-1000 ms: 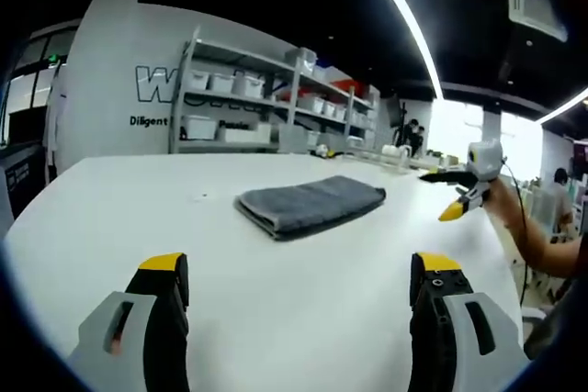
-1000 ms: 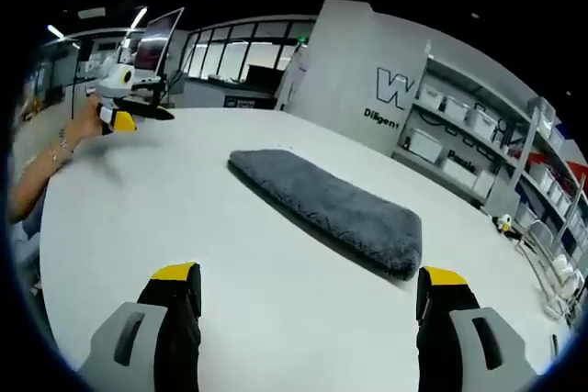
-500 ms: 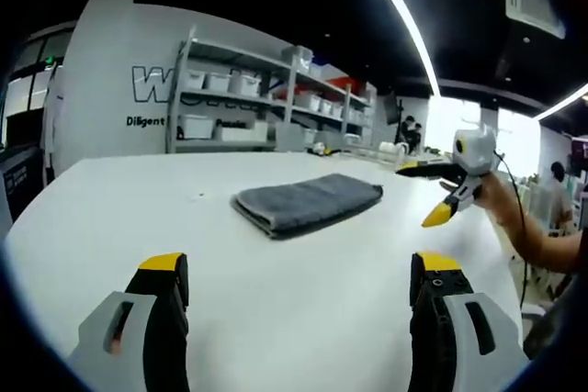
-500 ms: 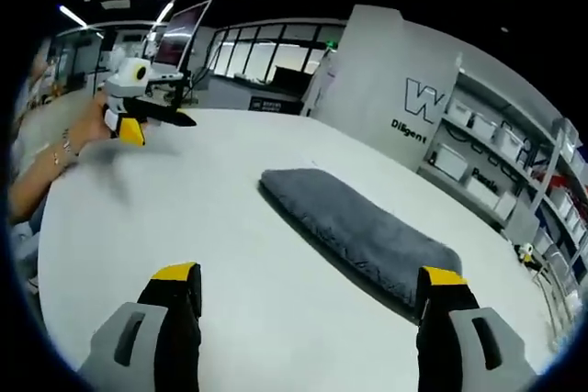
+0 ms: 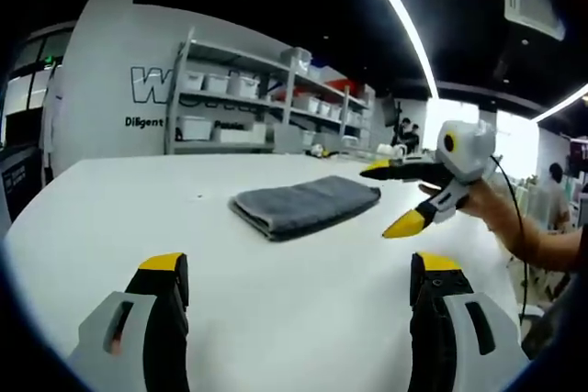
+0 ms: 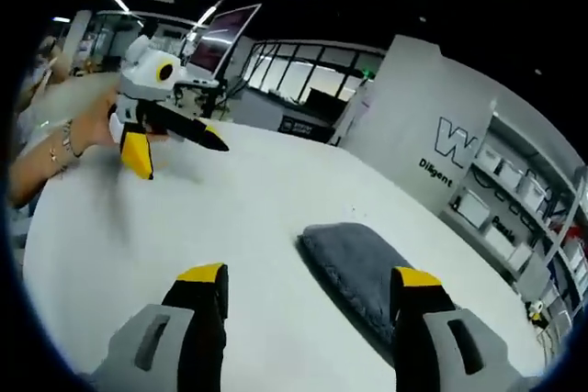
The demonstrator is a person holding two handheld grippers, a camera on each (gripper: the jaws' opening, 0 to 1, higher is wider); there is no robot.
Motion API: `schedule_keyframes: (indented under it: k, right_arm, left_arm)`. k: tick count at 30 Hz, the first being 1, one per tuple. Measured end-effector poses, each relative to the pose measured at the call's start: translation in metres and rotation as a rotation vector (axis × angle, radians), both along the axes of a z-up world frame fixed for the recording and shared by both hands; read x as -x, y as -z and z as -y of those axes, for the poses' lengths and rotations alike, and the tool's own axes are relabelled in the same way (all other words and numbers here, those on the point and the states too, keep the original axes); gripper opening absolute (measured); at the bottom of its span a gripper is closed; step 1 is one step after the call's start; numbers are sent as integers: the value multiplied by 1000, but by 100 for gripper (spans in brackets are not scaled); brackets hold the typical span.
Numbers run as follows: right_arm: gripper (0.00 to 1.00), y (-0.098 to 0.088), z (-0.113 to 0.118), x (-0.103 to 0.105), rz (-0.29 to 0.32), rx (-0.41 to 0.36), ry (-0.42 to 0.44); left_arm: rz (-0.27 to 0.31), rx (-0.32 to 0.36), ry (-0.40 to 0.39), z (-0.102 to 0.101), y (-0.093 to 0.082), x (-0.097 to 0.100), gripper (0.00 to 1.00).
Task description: Open the folded towel by lifting each exposed corner and separating the folded layers until the towel lies flat within the target outline without major curled edges
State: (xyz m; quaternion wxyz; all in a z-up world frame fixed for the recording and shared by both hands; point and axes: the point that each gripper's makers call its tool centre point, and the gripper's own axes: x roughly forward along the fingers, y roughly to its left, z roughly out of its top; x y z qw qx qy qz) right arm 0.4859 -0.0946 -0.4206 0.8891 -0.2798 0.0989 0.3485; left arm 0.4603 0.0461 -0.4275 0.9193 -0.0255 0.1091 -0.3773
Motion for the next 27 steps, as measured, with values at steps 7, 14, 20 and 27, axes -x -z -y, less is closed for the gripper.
schedule_keyframes:
  k: [7,14,20,27]
  right_arm:
    - [50,9,-23,-23,35,107,-27]
    - [37,21,-39,-44,53,183,-36]
    - [33,33,-53,-64,68,231,-50]
    - [26,44,-52,-82,82,320,-10]
  left_arm:
    - [8,8,1,0,-2,0,99]
    - [12,-3,14,3,-2,1,99]
    - [9,-7,11,2,-1,1,99]
    - [10,-7,11,2,-1,1,99]
